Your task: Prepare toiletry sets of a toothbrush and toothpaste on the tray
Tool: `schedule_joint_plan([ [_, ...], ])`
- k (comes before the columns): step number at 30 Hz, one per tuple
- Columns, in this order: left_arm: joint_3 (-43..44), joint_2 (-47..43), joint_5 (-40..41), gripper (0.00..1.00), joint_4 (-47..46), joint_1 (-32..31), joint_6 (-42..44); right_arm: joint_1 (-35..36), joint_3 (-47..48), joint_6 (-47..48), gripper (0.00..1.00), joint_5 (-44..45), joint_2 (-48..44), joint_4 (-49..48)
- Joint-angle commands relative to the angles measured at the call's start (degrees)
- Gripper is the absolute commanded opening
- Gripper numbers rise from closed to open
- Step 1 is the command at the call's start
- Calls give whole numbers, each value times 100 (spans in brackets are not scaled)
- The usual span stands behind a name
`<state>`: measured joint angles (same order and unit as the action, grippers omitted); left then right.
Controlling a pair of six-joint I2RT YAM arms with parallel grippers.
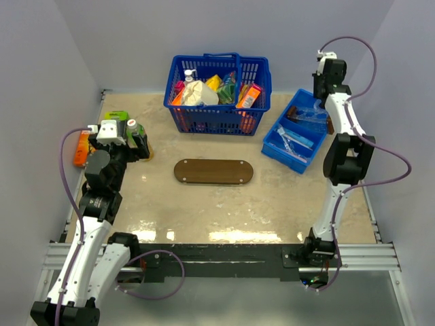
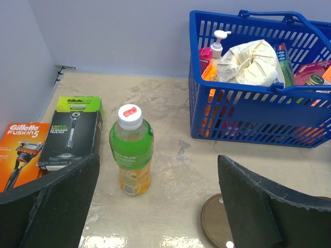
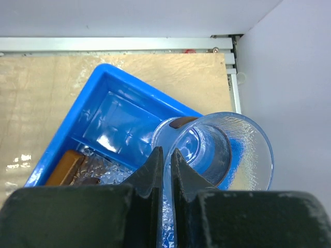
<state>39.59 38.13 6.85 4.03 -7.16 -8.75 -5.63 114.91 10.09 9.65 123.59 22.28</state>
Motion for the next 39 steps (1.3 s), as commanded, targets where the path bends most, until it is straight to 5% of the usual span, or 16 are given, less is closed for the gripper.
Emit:
schedule_joint_plan([
  [1,4,-51,53,100,-122,13,58,88,234,-77,0,177,-564,-646],
  [6,5,-51,35,100,-122,13,58,351,321,-349,0,204,-1080,-208],
  [25,5,-157,-17,100,-131,4,23,2583,-1998,-1940,0,1267,-3946,1030],
  [39,-4,-34,-26,100,-157,-49,-4,4359,-2421,-3126,0,1303,-4221,2738],
])
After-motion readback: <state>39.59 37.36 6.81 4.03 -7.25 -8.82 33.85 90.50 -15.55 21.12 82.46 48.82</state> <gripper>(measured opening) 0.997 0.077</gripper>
